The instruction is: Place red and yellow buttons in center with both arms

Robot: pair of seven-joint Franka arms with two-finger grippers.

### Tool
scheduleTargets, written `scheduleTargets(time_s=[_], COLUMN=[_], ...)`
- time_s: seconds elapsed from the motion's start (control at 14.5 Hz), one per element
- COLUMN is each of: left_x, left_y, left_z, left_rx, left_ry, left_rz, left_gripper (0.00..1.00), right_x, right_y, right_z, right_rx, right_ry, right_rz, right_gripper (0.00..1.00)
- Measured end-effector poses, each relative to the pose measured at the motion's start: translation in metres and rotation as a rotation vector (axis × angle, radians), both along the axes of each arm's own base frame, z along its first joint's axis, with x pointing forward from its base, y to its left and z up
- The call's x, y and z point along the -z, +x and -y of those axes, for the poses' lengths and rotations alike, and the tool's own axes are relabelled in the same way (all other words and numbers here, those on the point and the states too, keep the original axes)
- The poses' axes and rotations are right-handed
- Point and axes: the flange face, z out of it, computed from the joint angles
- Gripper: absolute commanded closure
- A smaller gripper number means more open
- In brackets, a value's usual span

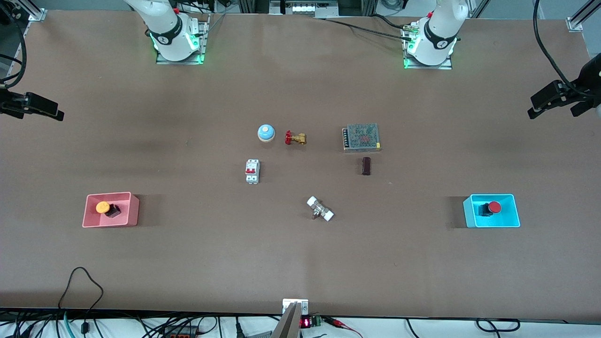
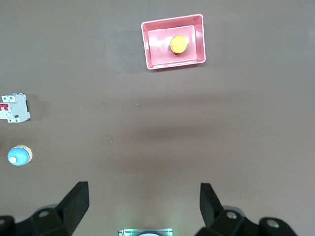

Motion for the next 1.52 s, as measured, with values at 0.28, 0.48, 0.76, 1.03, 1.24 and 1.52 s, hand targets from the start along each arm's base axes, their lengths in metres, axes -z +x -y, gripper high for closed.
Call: scheduleTargets(time_s=[0.28,0.48,0.76,1.03,1.24,1.52], left_x=[0.000,0.000,0.020,0.071,0.118,0.177], left_y=[0.000,0.000,0.011,0.045,0.069,0.093], left_z=[0.001,0.003,0.002,-0.014,-0.030,-0.054], left_rx=[-0.034,-0.030,-0.015,-0.018,-0.021,-0.006], left_ry=[-0.002,-0.002,-0.002,-0.004,0.003,0.023], left_rz=[0.000,-0.001,-0.025,-0.035,-0.057,-0.070], left_gripper=[0.00,0.00,0.00,0.00,0.00,0.00], right_x=[-0.001,0.003,0.045,0.115,0.169,0.246], right_y=[-0.001,0.000,0.025,0.064,0.089,0.113], right_z=[0.000,0.000,0.013,0.034,0.041,0.050], right_rx=[0.000,0.001,0.020,0.018,-0.006,-0.056], right_ry=[0.000,0.000,-0.012,-0.057,-0.072,-0.086], right_rz=[0.000,-0.006,-0.004,0.014,0.033,0.053], right_gripper=[0.00,0.00,0.00,0.00,0.00,0.00])
